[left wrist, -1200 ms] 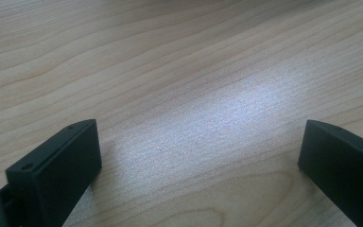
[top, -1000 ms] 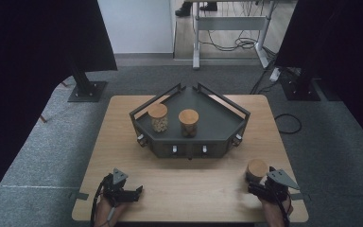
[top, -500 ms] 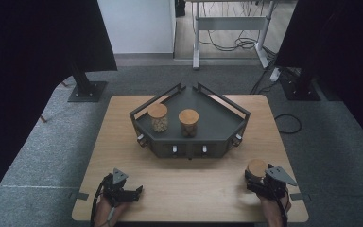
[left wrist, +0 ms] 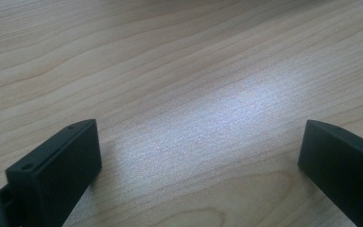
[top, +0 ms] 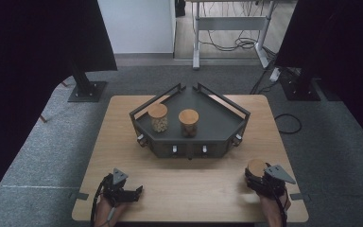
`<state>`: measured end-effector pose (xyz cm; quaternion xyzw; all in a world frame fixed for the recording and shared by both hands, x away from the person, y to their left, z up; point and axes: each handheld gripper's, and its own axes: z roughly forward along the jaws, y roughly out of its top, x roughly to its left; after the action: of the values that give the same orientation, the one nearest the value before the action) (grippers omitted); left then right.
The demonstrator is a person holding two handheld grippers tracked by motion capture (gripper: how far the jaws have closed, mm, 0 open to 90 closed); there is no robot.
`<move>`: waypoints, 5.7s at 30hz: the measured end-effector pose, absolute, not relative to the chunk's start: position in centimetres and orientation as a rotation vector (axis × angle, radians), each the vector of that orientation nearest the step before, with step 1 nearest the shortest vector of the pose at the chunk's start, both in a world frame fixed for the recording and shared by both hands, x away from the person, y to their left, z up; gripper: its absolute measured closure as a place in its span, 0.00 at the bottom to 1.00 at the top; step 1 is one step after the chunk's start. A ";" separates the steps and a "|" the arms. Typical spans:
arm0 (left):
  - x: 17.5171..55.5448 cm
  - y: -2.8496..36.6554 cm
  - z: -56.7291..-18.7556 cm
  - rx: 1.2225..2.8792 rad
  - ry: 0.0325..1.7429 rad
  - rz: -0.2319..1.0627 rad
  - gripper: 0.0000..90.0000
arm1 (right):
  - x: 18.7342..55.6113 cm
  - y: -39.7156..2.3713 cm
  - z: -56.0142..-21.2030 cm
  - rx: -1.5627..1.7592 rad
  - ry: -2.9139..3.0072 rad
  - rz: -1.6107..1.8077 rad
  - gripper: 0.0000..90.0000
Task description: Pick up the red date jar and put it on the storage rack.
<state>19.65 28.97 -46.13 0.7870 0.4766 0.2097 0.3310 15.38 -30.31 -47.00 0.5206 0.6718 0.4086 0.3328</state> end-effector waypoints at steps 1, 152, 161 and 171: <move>19.7 29.0 -46.1 2.057 1.246 0.548 0.00 | 15.4 -30.4 -47.0 1.363 1.758 1.075 0.25; 19.6 29.1 -46.1 2.063 1.232 0.542 0.00 | 19.4 -28.0 -35.3 1.209 1.681 1.317 0.25; 19.6 29.1 -46.1 2.063 1.231 0.542 0.00 | 20.2 -27.6 -35.0 1.204 1.683 1.309 0.25; 19.6 29.1 -46.1 2.063 1.231 0.543 0.00 | 21.6 -26.8 -34.7 1.186 1.702 1.298 0.25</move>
<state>19.63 29.12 -46.14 0.7898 0.4713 0.2079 0.3329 21.58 -26.78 -34.75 0.4556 0.6540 0.4989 0.3403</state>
